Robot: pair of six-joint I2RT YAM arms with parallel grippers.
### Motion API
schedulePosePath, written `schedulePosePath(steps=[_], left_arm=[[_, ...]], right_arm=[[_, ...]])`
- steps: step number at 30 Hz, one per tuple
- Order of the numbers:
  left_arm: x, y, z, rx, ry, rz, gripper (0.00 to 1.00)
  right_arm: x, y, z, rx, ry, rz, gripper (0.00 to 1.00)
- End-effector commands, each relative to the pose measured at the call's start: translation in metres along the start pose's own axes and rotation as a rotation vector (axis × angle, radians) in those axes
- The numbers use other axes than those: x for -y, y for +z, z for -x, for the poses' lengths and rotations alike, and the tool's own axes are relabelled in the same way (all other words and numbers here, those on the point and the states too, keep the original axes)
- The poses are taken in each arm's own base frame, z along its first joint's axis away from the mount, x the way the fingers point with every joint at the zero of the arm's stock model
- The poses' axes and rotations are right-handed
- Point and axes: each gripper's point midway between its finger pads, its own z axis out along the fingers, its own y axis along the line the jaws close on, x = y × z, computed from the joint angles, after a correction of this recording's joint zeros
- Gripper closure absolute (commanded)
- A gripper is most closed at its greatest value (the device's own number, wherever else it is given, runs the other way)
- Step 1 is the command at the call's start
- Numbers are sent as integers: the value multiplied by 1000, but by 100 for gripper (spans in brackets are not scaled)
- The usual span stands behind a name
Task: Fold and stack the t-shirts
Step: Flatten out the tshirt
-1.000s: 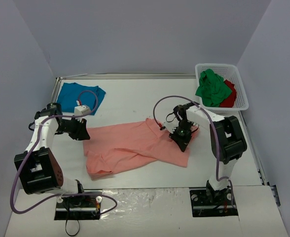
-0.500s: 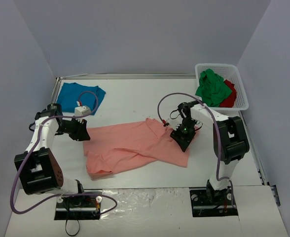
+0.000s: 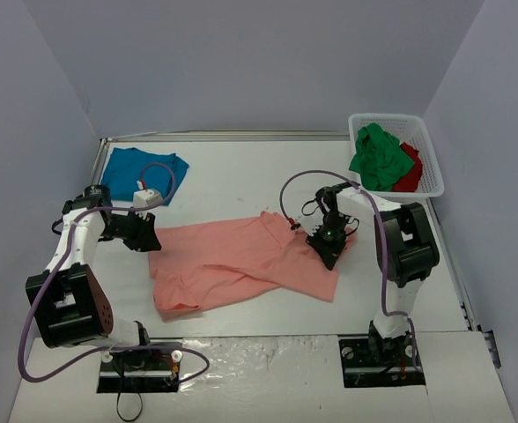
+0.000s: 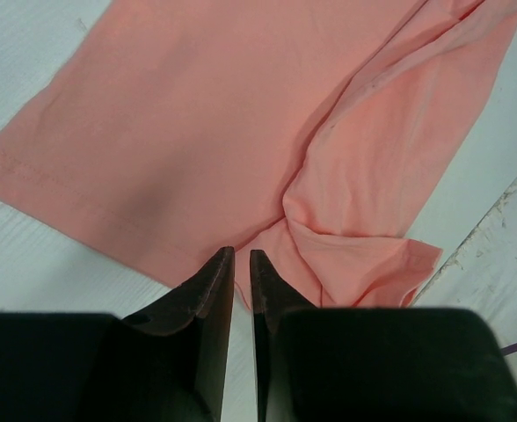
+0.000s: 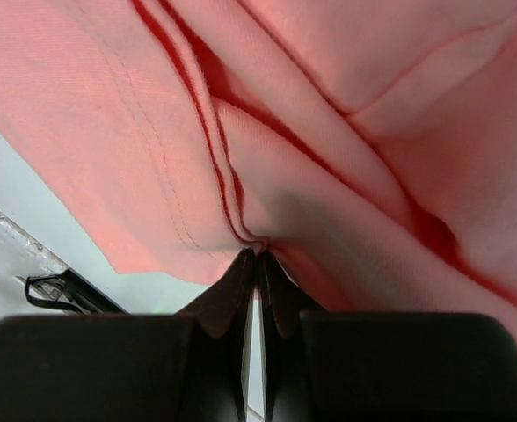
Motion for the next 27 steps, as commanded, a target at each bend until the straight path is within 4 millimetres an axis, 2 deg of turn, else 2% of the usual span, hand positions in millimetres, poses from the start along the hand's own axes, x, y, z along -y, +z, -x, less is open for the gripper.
schedulePosePath(steps=[1,4,7,8,11,14,15,16,17,18,22,25,27], left_arm=[[7,-5,8,26,37,-2,88],[9,-6,10,31,37,-6,88],[10,-6,9,20,43,-5,88],[11,-4,11,15,53,-8,88],[12,0,8,-16,53,-5,85],[14,8,4,-70,66,-8,82],[17,12,3,-88,80,-16,81],[16,14,2,-107,84,-6,81],[17,16,1,-117,95,-5,80],[17,18,1,-126,105,-5,77],[23,29,-1,-187,159,-16,68],[26,40,-4,-233,183,-41,64],[23,47,-10,-270,187,-53,61]], right_arm=[[-7,-24,-3,34,14,-36,100],[5,-53,11,122,46,-113,100],[18,-102,41,287,62,-192,100],[27,-129,55,368,64,-234,100],[48,-162,73,497,123,-306,100],[77,-154,73,494,234,-394,100],[85,-135,68,447,271,-382,100],[89,-127,66,426,298,-385,100],[90,-119,63,407,315,-377,100],[89,-102,55,370,326,-355,100],[86,-80,50,360,334,-339,100],[81,-70,50,371,336,-309,100],[82,-70,49,371,337,-315,100]])
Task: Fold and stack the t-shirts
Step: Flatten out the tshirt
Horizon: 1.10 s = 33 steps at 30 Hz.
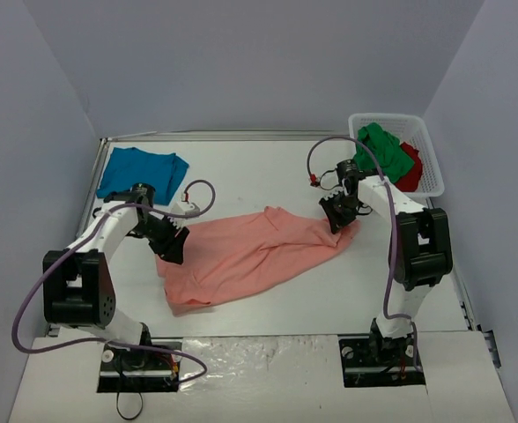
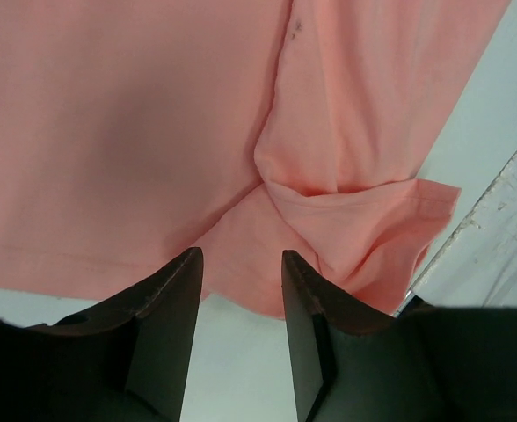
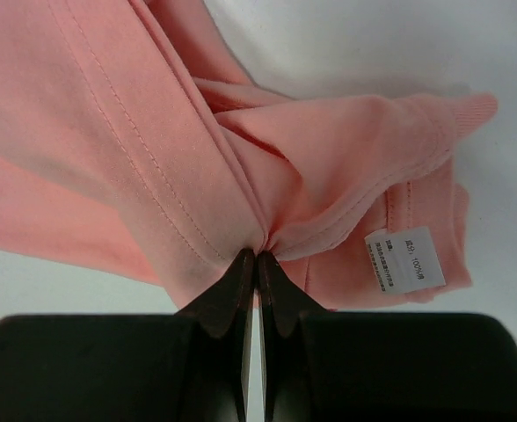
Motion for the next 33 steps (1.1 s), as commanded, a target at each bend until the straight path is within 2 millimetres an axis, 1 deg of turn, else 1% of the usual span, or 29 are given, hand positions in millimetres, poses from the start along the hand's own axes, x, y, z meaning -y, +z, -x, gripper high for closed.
schedulePosePath(steps=[1,4,7,9,14,18,20,21,22,23,24,25,26,28,33], left_arm=[[-9,2,0,-42,30,12,60],[-9,12,-9,-86,24,-29,55],[-7,21,-17,-115,12,-65,53],[1,25,-21,-139,23,-101,52],[21,27,-29,-182,78,-165,52],[29,29,-30,-207,102,-200,50],[34,36,-30,-226,104,-235,50],[35,36,-30,-224,101,-237,50],[35,40,-29,-231,102,-247,52],[34,43,-30,-244,100,-245,56],[33,46,-30,-249,93,-242,63],[31,52,-30,-255,98,-241,64],[29,54,-31,-266,88,-231,64],[27,62,-31,-279,87,-229,60],[34,70,-24,-267,68,-263,59]], right_arm=[[0,-7,11,49,4,-21,100],[1,-1,7,40,7,-21,100],[4,12,-5,1,16,-32,100],[5,17,-9,-18,20,-34,100],[9,16,-12,-24,22,-58,100],[11,15,-15,-21,29,-66,100],[12,15,-16,-24,30,-71,100],[12,15,-16,-26,31,-71,100],[12,16,-17,-29,31,-72,100],[13,17,-18,-31,30,-74,100],[13,17,-18,-32,30,-74,100],[13,18,-19,-35,30,-73,100],[13,18,-19,-37,29,-74,100],[14,19,-20,-39,29,-78,100],[18,20,-24,-54,28,-99,100]])
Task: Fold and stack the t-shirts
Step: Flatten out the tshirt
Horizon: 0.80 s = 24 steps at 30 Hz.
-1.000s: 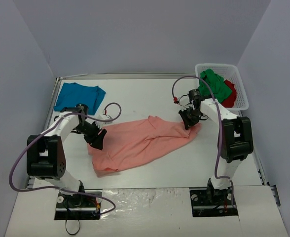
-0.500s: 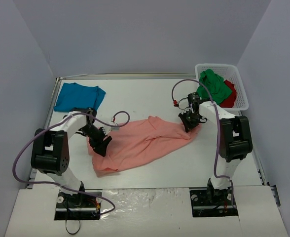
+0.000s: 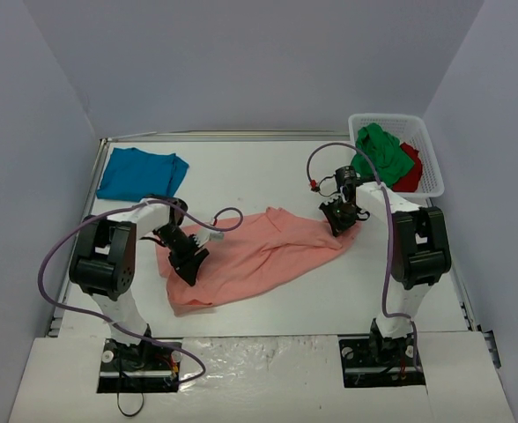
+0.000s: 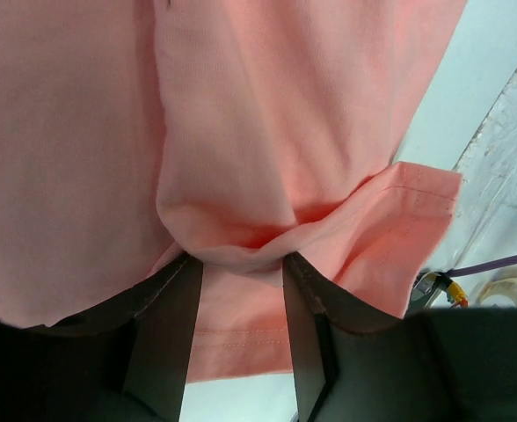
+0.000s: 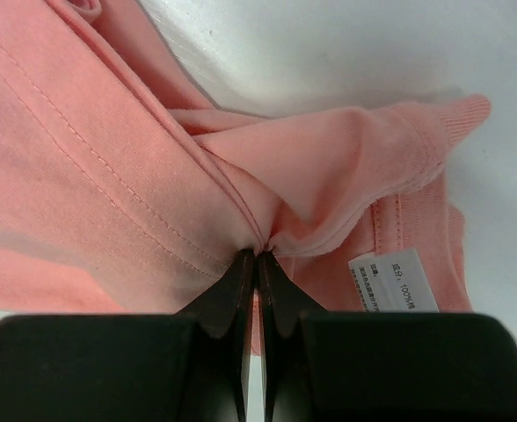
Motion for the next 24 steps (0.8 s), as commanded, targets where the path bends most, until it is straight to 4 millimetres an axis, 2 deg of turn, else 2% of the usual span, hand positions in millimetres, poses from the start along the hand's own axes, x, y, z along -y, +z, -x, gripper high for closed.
schedulePosePath(steps=[1,2,5,6,7,8,11,13,14,18,19,22,24], left_arm=[[1,2,14,23,16,-9,59],[4,6,14,8,21,-13,59],[-4,14,9,-48,11,22,64],[-8,16,8,-57,3,28,69],[-15,16,5,-77,-7,59,80],[-23,18,7,-83,-28,88,84],[-35,15,10,-100,-42,131,83],[-43,11,20,-87,-38,150,78],[-50,10,25,-78,-61,179,79],[-63,-2,42,-72,-73,218,78],[-68,-10,53,-55,-61,235,77],[-78,-22,65,-47,-63,284,76],[-86,-27,67,-62,-79,314,75]], right_arm=[[5,0,-17,-60,15,-36,100],[6,1,-18,-62,15,-39,100],[6,0,-18,-63,16,-43,100],[6,0,-17,-60,16,-40,100],[5,-1,-16,-52,17,-38,100],[5,-2,-15,-48,17,-36,100],[5,-3,-15,-46,16,-35,100],[4,-2,-14,-45,15,-36,100],[4,-2,-15,-47,15,-36,100],[6,-3,-15,-46,14,-42,100],[6,-3,-15,-47,15,-42,100],[5,-3,-15,-46,13,-42,100],[6,-3,-14,-42,12,-43,100]])
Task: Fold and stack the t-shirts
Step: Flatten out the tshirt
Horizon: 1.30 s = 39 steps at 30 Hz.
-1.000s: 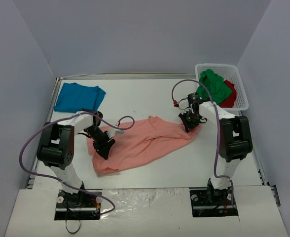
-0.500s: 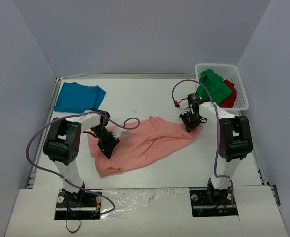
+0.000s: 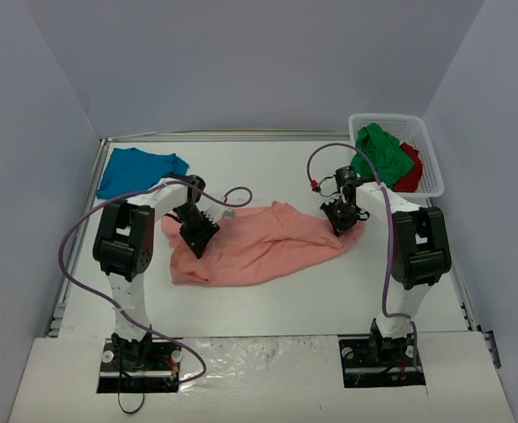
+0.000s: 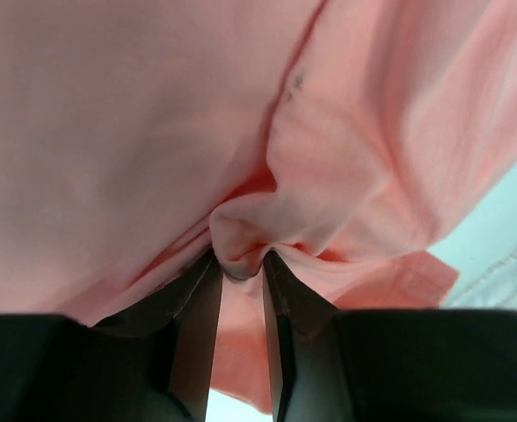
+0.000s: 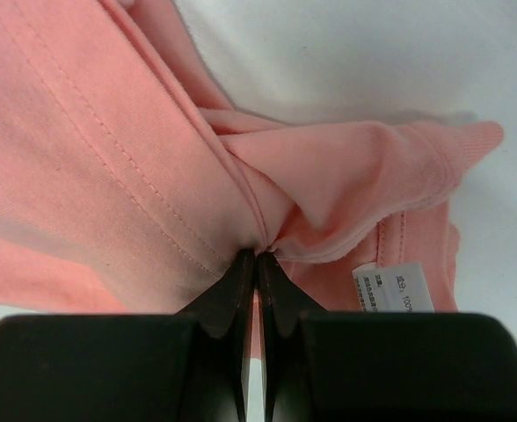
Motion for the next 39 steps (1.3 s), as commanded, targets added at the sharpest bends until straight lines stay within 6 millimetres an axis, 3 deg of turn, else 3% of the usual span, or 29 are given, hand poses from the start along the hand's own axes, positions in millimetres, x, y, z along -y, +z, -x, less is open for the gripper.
schedulePosePath(steps=[1,8,12,18,21,29,39], left_arm=[[-36,-14,19,31,13,139,75],[-54,-44,21,56,-13,205,70],[-41,-67,16,92,13,202,68],[-12,-99,10,118,114,258,58],[0,-97,1,76,145,262,57],[15,-57,-18,-55,231,263,52],[34,-32,-10,-90,296,262,48]], right_arm=[[0,-3,-12,-32,12,-10,100],[1,-3,-12,-33,9,-18,100],[0,-1,-13,-44,1,-21,100],[1,6,-18,-79,-13,-45,100],[-2,7,-18,-82,-22,-42,100],[-3,8,-21,-91,-26,-43,100],[-2,12,-27,-114,-27,-47,100]])
